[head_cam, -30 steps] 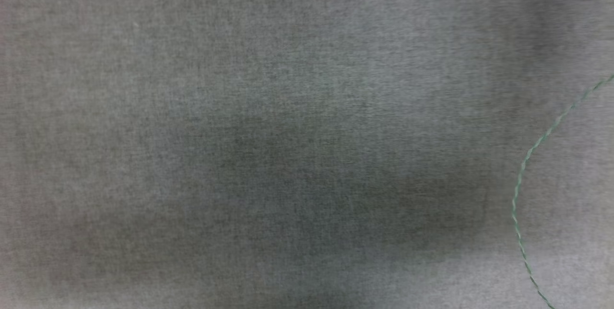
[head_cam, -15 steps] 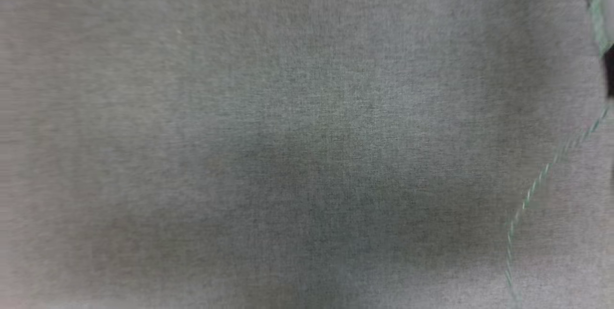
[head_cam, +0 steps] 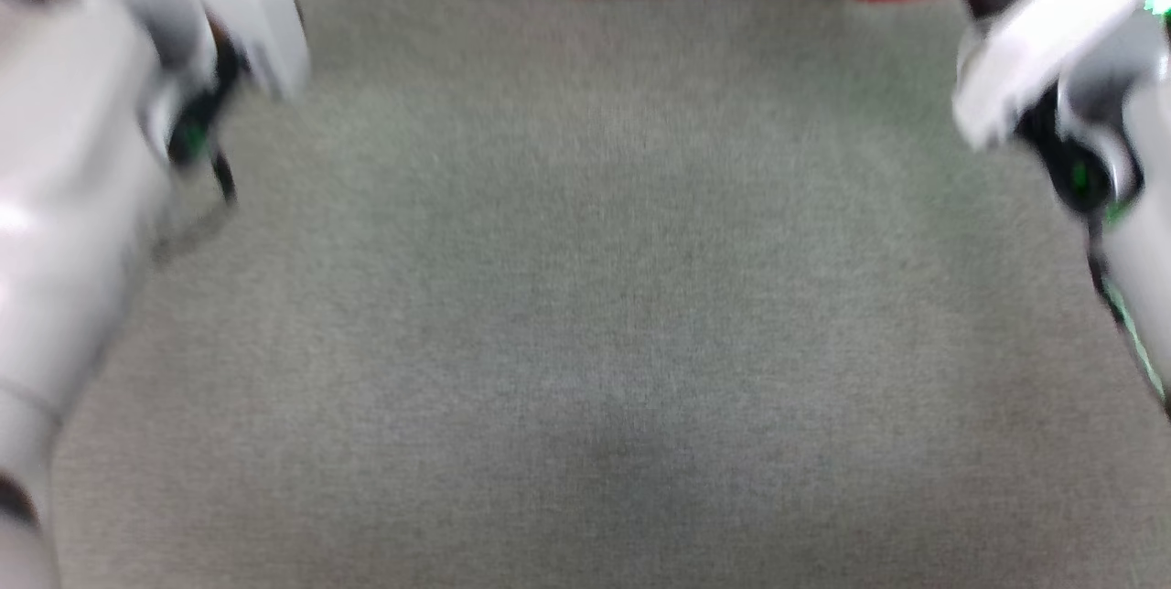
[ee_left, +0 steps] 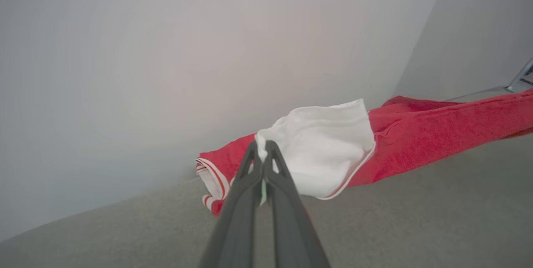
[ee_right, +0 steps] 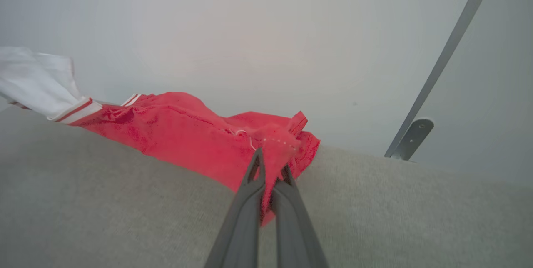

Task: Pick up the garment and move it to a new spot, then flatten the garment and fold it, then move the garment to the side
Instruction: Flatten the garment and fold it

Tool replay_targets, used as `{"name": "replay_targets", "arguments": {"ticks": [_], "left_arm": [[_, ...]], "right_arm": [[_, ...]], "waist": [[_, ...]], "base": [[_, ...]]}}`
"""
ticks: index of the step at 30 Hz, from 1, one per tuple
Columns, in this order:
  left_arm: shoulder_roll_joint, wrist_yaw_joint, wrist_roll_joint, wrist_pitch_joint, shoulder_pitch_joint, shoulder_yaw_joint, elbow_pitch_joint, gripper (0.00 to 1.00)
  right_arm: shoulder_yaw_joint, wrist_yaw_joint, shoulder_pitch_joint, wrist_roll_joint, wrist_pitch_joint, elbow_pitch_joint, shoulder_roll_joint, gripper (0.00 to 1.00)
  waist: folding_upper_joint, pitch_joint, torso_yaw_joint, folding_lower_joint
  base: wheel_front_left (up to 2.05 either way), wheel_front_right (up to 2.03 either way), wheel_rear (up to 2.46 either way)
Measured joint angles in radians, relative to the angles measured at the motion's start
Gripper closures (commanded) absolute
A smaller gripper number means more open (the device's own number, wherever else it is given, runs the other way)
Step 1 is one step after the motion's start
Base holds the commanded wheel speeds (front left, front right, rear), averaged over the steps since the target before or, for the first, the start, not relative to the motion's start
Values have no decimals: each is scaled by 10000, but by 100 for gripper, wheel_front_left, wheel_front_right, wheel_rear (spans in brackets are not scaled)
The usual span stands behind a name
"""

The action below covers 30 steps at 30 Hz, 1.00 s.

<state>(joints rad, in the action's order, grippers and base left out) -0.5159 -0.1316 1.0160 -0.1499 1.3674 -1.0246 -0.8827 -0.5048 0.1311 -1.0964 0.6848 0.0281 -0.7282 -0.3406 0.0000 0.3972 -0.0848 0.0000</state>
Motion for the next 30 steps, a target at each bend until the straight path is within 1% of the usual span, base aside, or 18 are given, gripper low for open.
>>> {"name": "replay_targets", "arguments": {"ticks": [1,4,6,9,14,15,18,21,24,28,30], "left_arm": [[-104,38,111,13,-442,-10,267,100],[-458,399,447,15,-1723,-31,1216,100],[-780,746,617,65,-2557,-63,2010,100],[-1377,1369,1020,105,-3901,-81,3459,100],[-2477,2631,1557,136,-5912,-165,6094,100],[-2675,2911,1584,104,-6250,-188,6550,100],[-3162,3551,1835,176,-7125,-322,7835,100],[-3404,4096,2031,188,-7766,-426,8824,100],[-3586,4600,2253,54,-8342,-431,9469,100],[-3674,5016,2527,-36,-9055,-548,10078,100],[-3766,5210,2600,-100,-9396,-623,10297,100]], "right_arm": [[-111,0,420,291,301,376,-219,100],[-176,0,1635,955,905,1381,-892,100],[-98,0,2426,1275,1151,2025,-1260,100],[92,0,3659,1661,1613,2874,-1618,100],[543,0,5560,1973,2284,4100,-2182,100],[694,0,5902,2075,2422,4314,-2243,100],[1118,0,6781,2209,2840,4828,-2380,100],[1574,0,7582,2305,3218,5285,-2468,100],[2038,0,8333,2368,3517,5747,-2452,100],[2562,0,9385,2476,4015,6328,-2353,100],[2778,0,9902,2464,4278,6638,-2412,100]], "waist": [[0,-191,18,0],[0,-733,81,0],[0,-1048,122,0],[0,-1443,180,0],[0,-1829,272,0],[0,-1856,296,0],[0,-1851,350,0],[0,-1808,411,0],[0,-1762,450,0],[0,-1682,498,0],[0,-1627,514,0]], "base": [[0,0,0],[0,0,0],[0,0,0],[0,0,0],[0,0,0],[0,0,0],[0,0,0],[0,0,0],[0,0,0],[0,0,0],[0,0,0]]}}
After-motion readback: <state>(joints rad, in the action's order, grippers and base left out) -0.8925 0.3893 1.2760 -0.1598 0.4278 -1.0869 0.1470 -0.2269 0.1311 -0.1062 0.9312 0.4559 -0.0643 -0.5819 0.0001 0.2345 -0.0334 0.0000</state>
